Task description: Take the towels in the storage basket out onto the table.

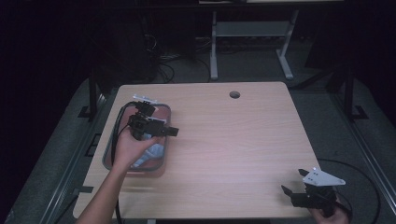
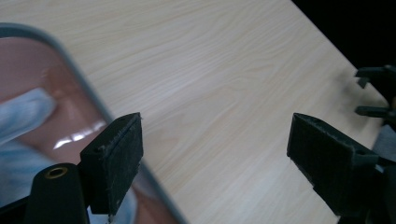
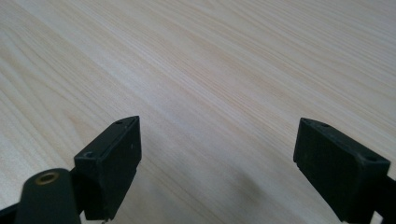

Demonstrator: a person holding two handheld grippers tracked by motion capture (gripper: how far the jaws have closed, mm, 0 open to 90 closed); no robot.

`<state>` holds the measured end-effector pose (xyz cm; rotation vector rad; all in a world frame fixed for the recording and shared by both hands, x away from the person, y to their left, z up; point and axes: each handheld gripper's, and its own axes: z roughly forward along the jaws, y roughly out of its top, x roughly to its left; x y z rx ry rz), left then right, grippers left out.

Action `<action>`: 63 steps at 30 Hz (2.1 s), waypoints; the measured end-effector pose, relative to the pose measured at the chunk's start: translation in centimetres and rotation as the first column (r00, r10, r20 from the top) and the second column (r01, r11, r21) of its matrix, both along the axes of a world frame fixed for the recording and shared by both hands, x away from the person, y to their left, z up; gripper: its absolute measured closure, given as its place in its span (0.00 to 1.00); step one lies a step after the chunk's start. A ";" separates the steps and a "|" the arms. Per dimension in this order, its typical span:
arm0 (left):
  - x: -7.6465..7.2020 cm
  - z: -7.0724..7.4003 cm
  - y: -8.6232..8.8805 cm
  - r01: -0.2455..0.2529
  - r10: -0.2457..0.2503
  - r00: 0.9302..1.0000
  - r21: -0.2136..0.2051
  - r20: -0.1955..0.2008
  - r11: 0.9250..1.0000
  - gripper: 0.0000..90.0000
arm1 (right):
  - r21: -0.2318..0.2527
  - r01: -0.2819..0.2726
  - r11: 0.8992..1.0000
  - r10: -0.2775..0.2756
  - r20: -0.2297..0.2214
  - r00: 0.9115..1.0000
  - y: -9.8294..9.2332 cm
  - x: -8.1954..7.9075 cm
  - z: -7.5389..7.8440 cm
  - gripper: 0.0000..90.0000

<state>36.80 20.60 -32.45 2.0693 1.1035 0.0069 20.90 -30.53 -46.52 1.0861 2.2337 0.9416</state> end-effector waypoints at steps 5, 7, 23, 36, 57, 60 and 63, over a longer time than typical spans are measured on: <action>0.0 0.1 1.4 -0.033 0.033 0.999 0.009 0.008 0.999 0.20 | 0.001 0.010 1.000 -0.010 -0.002 1.000 -0.1 -0.1 0.0 0.16; 0.0 0.2 2.5 -0.051 0.051 0.999 0.015 0.013 0.999 0.21 | 0.005 0.012 1.000 -0.012 0.001 1.000 -0.2 -0.1 0.0 0.16; -0.8 -0.3 7.2 -0.162 0.162 0.987 0.021 0.008 0.987 0.21 | 0.004 0.002 1.000 -0.002 -0.008 1.000 0.0 -0.2 0.0 0.16; -0.6 -2.3 9.9 -0.241 0.242 0.970 0.044 -0.030 0.970 0.22 | -0.003 -0.005 1.000 0.005 -0.012 1.000 0.2 -0.2 0.0 0.16; 1.9 -5.4 8.9 -0.277 0.293 0.952 0.160 -0.091 0.947 0.30 | -0.003 -0.018 1.000 0.018 -0.005 1.000 0.4 -0.2 0.0 0.16; 2.0 -5.6 8.6 -0.270 0.291 0.952 0.184 -0.097 0.945 0.46 | -0.002 -0.019 1.000 0.019 -0.003 1.000 0.4 -0.2 0.0 0.16; 2.1 -5.8 8.5 -0.268 0.289 0.952 0.185 -0.098 0.946 0.53 | -0.001 -0.016 1.000 0.016 -0.002 1.000 0.3 -0.3 0.0 0.16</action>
